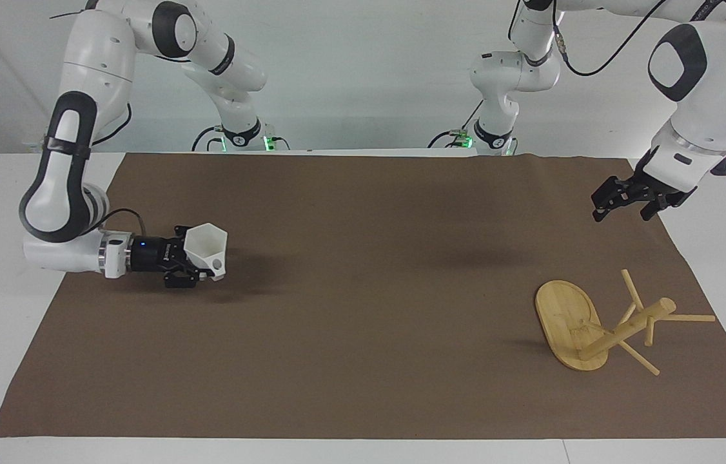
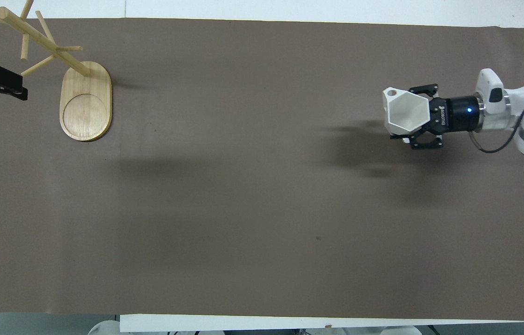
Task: Hang cup on rack
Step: 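Lift the cup with the right gripper while the left gripper approaches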
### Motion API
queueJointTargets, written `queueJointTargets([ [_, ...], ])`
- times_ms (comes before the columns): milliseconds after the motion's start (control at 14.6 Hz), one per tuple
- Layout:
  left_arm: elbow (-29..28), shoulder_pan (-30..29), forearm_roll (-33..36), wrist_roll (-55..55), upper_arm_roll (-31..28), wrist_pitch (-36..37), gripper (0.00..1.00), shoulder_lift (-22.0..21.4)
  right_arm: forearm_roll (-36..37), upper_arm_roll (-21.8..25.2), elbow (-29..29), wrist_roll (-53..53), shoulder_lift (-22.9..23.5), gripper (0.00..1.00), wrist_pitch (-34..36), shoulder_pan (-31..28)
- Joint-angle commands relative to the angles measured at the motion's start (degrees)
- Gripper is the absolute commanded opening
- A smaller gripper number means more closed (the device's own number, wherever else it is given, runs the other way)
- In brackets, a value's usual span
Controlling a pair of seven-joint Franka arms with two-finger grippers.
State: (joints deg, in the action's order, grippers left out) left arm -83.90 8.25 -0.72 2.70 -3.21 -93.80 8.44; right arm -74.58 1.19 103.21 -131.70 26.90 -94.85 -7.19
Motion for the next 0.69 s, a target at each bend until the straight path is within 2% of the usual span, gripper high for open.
queueJointTargets([
  [0,-2.6,3.5,0.6,6.9,0.4,-4.1,1.0,-1.0,-11.0,0.2,2.0,4.1,-0.1,0.07,-9.8,8.9],
  [206,-0.9,10.9,0.7,15.9,0.1,-5.6,1.0,2.2,-27.1,0.2,1.9,4.6,0.1,0.07,-24.1,21.4],
  [343,5.0,15.6,1.0,23.5,0.1,-4.7,1.0,6.7,-35.0,0.2,1.9,4.1,0.0,0.07,-31.9,28.3],
  [618,10.8,23.0,1.2,38.8,-0.3,-4.4,1.0,11.8,-40.3,0.2,2.3,3.4,-0.1,0.07,-36.4,34.0],
])
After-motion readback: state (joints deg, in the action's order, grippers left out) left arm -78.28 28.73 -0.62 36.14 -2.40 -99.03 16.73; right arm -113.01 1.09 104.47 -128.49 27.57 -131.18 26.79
